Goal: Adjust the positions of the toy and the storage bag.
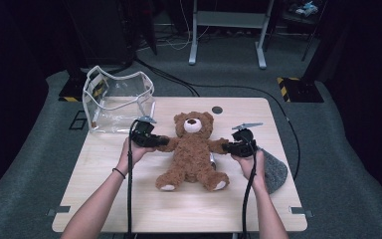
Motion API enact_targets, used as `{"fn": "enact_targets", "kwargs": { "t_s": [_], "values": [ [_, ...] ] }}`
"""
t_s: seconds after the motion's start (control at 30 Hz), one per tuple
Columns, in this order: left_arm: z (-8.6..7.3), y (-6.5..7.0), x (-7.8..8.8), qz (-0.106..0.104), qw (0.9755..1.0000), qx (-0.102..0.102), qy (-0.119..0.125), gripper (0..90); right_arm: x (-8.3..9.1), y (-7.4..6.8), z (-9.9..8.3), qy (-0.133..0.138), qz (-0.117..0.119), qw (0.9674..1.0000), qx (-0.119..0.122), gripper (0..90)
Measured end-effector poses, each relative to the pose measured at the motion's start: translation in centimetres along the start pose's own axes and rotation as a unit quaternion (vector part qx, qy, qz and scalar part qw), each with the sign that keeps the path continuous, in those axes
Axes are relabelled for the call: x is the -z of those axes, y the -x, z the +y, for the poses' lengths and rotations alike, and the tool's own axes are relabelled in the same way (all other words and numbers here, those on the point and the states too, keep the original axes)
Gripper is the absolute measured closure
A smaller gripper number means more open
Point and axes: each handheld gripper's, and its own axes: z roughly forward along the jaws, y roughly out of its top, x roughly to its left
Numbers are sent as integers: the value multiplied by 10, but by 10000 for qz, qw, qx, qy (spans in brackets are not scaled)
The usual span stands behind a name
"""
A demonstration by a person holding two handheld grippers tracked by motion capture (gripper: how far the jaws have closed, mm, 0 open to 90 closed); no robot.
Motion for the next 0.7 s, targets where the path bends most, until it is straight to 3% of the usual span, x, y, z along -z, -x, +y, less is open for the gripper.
{"fn": "enact_targets", "kwargs": {
  "t_s": [0.1, 0.2, 0.23, 0.33, 0.37, 0.4, 0.43, 0.53, 0.63, 0.7],
  "values": [
    [-4, -5, -7, 6, 9998, 206, -69, 751, -10, -3, -3, -51, -44, 10000, 43, 798],
    [-4, -8, -7, 43, 9996, 275, -88, 692, -13, -3, -3, -11, -83, 10000, 34, 766],
    [-4, -8, -7, 64, 9993, 351, -94, 652, -14, -4, -2, 4, -91, 10000, -32, 726],
    [-2, -9, -4, 130, 9986, 514, -92, 487, -12, -2, -1, 42, -153, 9998, 75, 628],
    [-2, -9, -4, 130, 9986, 514, -92, 449, -12, -2, -1, 42, -153, 9998, 75, 628],
    [-2, -8, -3, 245, 9981, 568, -61, 449, -11, -2, -1, 68, -232, 9997, 62, 584],
    [-1, -7, -3, 274, 9978, 603, -40, 377, -9, -1, -1, 97, -188, 9998, 44, 496],
    [5, -5, 1, 305, 9968, 738, -21, 254, -3, 0, -2, 209, -373, 9991, -42, 291],
    [13, 1, 7, 356, 9967, 729, 26, 175, 8, 1, -6, 318, -483, 9983, -94, 167],
    [20, 5, 11, 377, 9965, 738, 57, 154, 15, 3, -9, 385, -597, 9974, -132, 141]
  ]
}}
